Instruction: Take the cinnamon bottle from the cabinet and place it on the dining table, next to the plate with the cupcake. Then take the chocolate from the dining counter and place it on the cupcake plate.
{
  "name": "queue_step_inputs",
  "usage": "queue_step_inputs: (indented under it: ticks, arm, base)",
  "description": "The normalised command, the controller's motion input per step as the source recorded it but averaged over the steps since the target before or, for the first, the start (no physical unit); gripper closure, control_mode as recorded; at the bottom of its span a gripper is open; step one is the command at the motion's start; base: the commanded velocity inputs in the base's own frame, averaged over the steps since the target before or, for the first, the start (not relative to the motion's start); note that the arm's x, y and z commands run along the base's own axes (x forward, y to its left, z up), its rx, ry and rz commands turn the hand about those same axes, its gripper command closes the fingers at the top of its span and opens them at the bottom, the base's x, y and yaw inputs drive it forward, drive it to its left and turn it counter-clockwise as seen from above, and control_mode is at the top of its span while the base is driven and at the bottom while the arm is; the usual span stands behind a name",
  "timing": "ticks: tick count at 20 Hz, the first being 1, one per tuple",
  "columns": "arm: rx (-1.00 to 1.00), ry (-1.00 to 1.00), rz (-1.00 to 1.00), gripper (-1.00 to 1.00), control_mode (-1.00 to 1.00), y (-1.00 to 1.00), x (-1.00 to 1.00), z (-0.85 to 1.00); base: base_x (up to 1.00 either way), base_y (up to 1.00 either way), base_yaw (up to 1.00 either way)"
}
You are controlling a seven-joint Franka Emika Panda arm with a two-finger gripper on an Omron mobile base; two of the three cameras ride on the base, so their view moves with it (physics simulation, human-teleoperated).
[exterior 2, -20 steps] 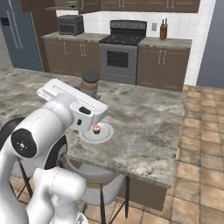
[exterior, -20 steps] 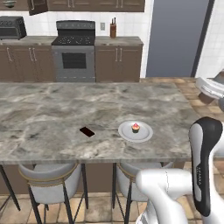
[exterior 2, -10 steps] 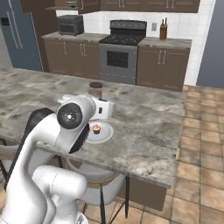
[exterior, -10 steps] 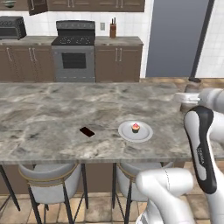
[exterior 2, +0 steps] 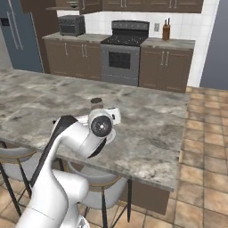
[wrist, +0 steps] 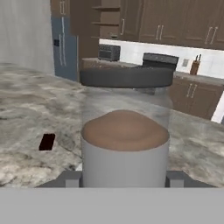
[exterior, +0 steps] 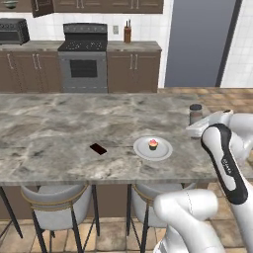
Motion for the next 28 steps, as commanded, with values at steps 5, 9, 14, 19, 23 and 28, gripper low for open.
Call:
queue_step_inputs:
  ticks: [5, 9, 14, 19, 23, 28]
  arm:
    - [-0.02, 0.01, 0.46, 1.0, -1.0, -0.21, 0.41, -0.45]
    - [0.01, 0.02, 0.26, 1.0, -1.0, -0.5, 0.55, -0.23]
    - [0.07, 0.11, 0.11, 1.0, -1.0, -0.51, 0.43, -0.3]
    - [0.03, 0.04, 0.09, 1.0, -1.0, -0.08, 0.39, -0.65]
    - [0.07, 0.05, 0.09, 1.0, -1.0, 0.0, 0.39, -0.66]
    - [0.11, 0.02, 0.03, 1.0, -1.0, 0.01, 0.36, -0.63]
  base:
    - [0.0, 0.0, 0.0]
    - [0.0, 0.0, 0.0]
    - [0.0, 0.0, 0.0]
    - [0.0, 0.0, 0.0]
    - [0.0, 0.0, 0.0]
    - [0.0, 0.0, 0.0]
